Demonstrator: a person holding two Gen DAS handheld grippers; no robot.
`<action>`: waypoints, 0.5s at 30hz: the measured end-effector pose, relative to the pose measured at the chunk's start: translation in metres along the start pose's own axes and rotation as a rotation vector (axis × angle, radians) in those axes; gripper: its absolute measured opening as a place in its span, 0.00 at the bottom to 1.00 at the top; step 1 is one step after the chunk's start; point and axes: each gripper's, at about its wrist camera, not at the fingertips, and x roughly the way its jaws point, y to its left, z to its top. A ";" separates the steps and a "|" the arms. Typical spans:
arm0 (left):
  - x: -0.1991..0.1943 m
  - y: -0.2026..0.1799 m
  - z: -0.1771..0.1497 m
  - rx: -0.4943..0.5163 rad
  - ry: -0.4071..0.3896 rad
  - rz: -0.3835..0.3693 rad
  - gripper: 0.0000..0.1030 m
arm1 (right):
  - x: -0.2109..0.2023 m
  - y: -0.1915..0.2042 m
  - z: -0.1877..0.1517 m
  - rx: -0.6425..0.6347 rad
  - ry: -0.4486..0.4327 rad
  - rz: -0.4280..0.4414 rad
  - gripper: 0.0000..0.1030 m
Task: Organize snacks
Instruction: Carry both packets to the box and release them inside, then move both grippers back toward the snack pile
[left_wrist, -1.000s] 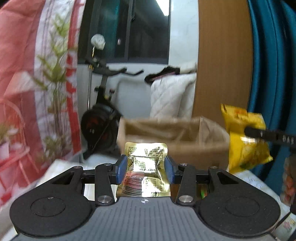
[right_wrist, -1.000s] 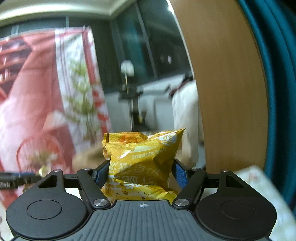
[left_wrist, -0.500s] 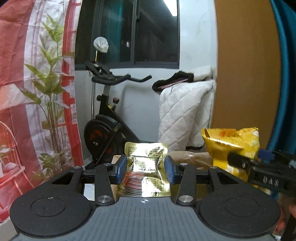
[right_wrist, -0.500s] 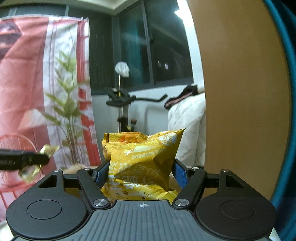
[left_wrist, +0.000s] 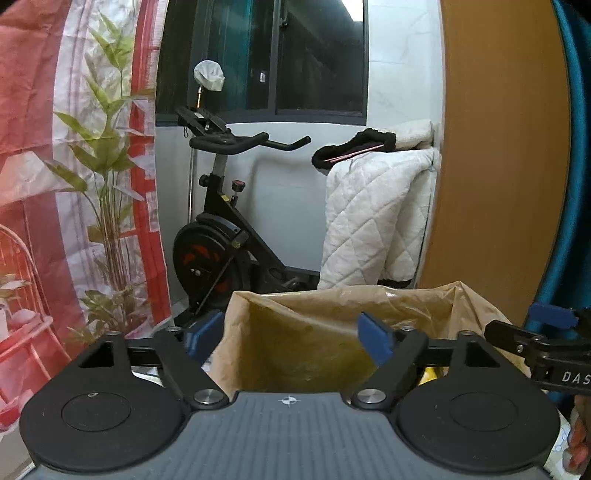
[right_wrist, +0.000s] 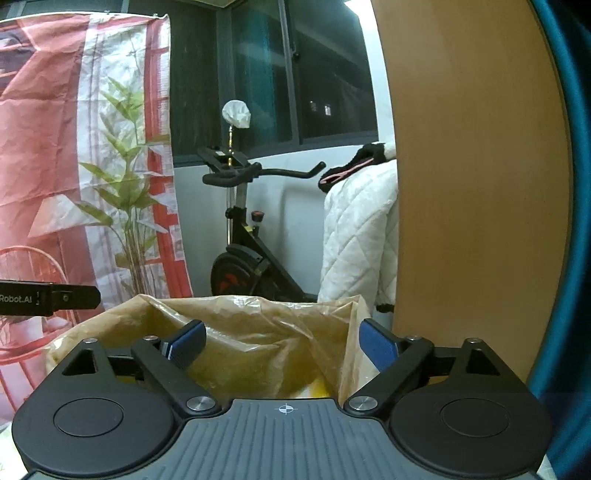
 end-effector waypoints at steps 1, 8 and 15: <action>-0.004 0.001 0.000 0.000 -0.001 0.003 0.84 | -0.005 0.001 0.001 -0.007 -0.002 0.002 0.90; -0.040 0.007 -0.003 -0.006 -0.021 0.005 0.86 | -0.043 0.006 0.005 -0.023 -0.022 0.024 0.92; -0.076 0.015 -0.021 -0.025 -0.011 -0.010 0.86 | -0.081 0.016 -0.005 -0.020 -0.032 0.051 0.99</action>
